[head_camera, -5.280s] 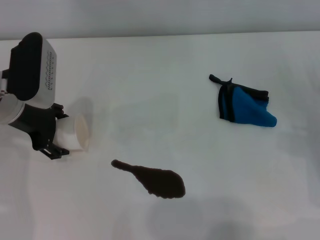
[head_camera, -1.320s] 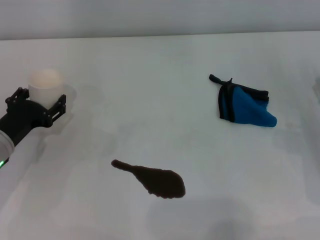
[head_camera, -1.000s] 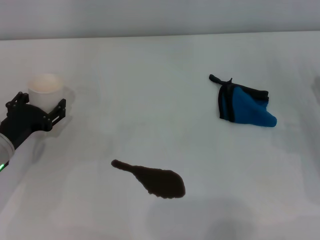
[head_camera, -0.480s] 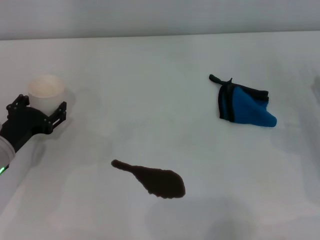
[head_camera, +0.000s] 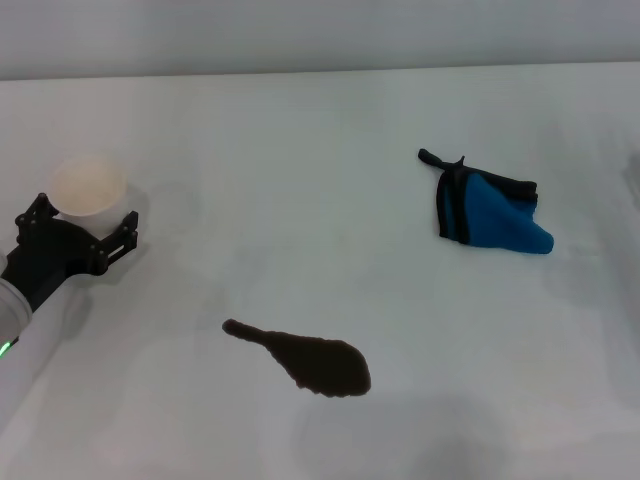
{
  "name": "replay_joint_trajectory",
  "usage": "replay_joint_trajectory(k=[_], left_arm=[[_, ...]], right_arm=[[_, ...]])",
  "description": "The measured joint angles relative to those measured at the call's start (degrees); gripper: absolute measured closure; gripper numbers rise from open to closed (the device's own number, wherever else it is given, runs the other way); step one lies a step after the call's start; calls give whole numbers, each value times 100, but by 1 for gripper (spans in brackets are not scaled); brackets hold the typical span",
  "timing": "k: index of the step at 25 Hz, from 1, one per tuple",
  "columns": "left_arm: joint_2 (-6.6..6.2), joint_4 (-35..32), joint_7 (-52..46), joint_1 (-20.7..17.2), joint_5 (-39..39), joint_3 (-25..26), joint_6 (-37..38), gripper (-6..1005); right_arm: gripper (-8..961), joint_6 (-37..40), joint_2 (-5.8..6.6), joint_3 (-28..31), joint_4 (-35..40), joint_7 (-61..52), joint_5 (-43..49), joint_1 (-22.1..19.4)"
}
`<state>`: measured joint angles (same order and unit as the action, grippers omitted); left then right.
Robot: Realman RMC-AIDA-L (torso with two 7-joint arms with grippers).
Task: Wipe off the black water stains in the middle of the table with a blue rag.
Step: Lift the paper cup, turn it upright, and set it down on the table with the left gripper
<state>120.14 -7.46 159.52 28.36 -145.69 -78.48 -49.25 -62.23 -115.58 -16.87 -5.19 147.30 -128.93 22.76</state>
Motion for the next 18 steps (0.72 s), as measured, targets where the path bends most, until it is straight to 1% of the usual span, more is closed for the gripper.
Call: replay_joint_trajectory(k=[7,18], left_arm=[[0,-27,9,-162,-25,-1,-320,125],[-8,-34,-17,-331,-44,0,-364,125]], right_arm=[[83,-14,0,0,0,0,0,0],[82,-29,0,0,0,-9,0,-6]])
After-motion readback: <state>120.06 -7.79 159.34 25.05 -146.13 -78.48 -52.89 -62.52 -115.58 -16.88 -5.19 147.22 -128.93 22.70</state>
